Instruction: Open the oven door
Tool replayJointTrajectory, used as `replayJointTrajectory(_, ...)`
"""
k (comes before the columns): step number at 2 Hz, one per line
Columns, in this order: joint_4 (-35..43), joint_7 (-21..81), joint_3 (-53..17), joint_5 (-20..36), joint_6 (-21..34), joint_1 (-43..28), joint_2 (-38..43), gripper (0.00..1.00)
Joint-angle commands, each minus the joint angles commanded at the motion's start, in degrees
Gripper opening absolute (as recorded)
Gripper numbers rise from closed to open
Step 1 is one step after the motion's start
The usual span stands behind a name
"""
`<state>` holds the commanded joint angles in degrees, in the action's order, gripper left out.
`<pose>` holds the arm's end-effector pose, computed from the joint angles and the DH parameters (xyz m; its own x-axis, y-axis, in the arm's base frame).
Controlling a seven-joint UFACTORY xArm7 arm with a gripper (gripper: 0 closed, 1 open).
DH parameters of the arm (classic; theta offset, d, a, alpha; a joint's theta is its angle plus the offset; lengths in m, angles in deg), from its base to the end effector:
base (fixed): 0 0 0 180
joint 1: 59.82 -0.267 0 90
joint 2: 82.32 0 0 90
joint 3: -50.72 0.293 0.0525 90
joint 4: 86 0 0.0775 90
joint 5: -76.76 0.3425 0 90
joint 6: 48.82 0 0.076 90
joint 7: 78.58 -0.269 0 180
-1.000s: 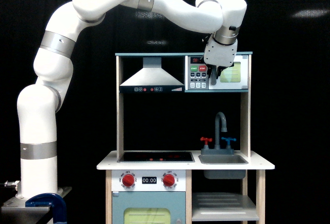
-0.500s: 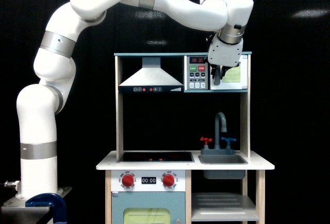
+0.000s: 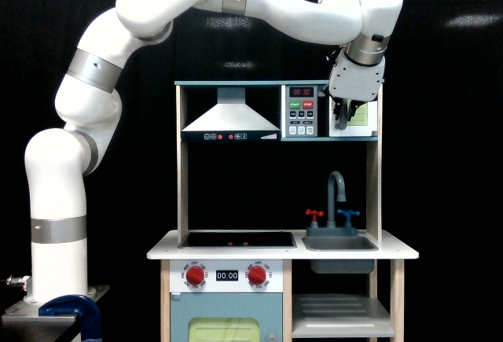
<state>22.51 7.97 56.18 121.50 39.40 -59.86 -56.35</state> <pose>0.5660 0.2340 0.3499 0.0907 0.6887 0.7193 0.9882 0.0270 -0.1505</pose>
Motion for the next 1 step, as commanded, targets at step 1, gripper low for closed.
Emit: replayJointTrajectory(1,8.81,-1.91,1.3,-1.22,2.99,1.69,5.45,0.0)
